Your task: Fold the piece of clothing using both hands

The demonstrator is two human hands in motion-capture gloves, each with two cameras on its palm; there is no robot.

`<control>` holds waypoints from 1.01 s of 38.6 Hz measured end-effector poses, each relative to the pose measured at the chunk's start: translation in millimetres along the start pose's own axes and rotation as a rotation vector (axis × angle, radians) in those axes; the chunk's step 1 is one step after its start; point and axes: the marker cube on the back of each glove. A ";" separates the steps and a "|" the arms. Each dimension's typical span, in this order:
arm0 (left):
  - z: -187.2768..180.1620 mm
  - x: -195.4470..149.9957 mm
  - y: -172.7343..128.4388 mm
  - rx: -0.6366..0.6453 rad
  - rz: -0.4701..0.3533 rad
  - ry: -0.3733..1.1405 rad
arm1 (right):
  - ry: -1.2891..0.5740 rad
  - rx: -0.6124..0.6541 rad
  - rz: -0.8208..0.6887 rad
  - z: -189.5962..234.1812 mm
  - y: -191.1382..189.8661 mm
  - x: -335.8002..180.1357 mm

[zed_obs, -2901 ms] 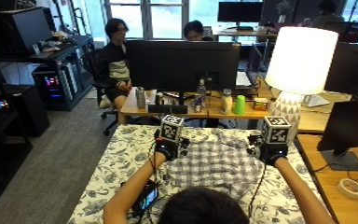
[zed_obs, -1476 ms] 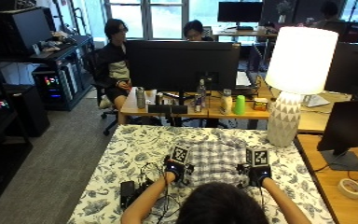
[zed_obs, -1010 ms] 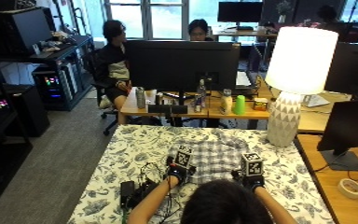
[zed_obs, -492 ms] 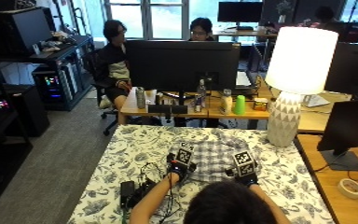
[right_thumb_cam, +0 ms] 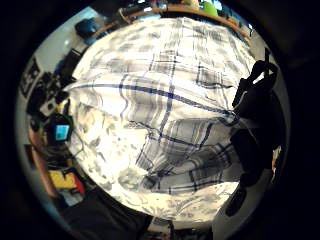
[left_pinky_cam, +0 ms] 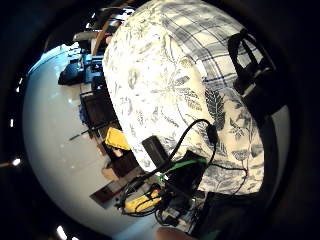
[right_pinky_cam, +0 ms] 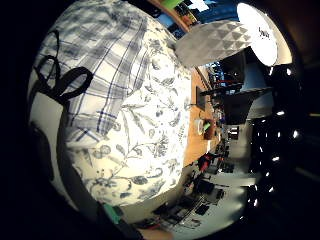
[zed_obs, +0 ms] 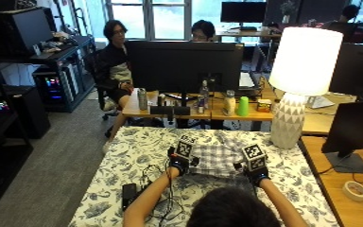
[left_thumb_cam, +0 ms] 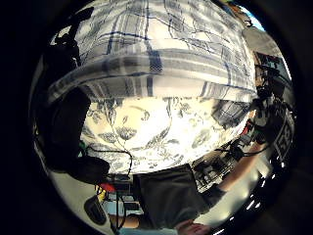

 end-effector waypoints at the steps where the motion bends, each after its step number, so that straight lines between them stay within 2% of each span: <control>1: -4.3 -3.5 0.5 0.028 -0.029 -0.010 | 0.003 0.003 -0.003 -3.6 1.8 1.0; 4: -17.3 -16.1 -8.6 0.184 -0.135 -0.049 | 0.006 -0.002 -0.015 -19.4 14.1 -0.2; 5: -19.0 -16.6 -7.5 0.193 -0.126 -0.050 | 0.006 -0.002 -0.021 -23.6 17.4 -0.5; 8: -14.2 -8.5 1.5 0.077 0.036 -0.019 | 0.003 -0.005 -0.039 -34.1 24.8 -0.6; 10: -8.8 -6.9 -8.1 0.024 0.123 -0.005 | 0.006 -0.013 -0.054 -44.8 31.4 -1.0; 13: -10.3 -10.2 -9.4 -0.048 0.173 -0.004 | 0.033 -0.014 -0.081 -64.7 39.2 -1.6; 17: -22.8 -18.4 8.8 -0.150 0.089 -0.033 | 0.056 0.010 -0.107 -86.3 39.3 -1.7; 21: -38.4 -22.6 0.0 -0.052 0.128 -0.024 | 0.073 0.026 -0.104 -107.8 33.9 3.1; 22: -42.6 -24.3 1.8 -0.070 0.111 -0.021 | 0.079 0.029 -0.100 -112.1 31.1 5.3; 25: -54.7 -32.0 14.0 -0.231 -0.009 -0.020 | 0.086 0.040 -0.081 -122.6 18.2 12.4; 26: -59.2 -33.7 9.8 -0.227 -0.014 -0.013 | 0.085 0.036 -0.071 -127.2 14.6 14.5; 29: -73.0 -35.3 -24.7 -0.031 0.089 0.020 | 0.076 0.007 -0.041 -141.0 6.1 18.5; 31: -79.4 -37.3 -38.8 0.015 0.111 0.030 | 0.071 0.005 -0.031 -142.0 -6.2 21.3; 33: -86.2 -39.5 -37.1 0.005 0.084 0.033 | 0.075 0.016 -0.025 -136.3 -24.0 25.3; 36: -101.6 -41.4 -16.1 -0.032 0.015 0.033 | 0.087 0.019 -0.013 -127.8 -52.3 30.9; 39: -107.8 -41.3 -23.7 -0.058 -0.024 0.032 | 0.103 0.010 0.005 -143.5 -54.4 28.0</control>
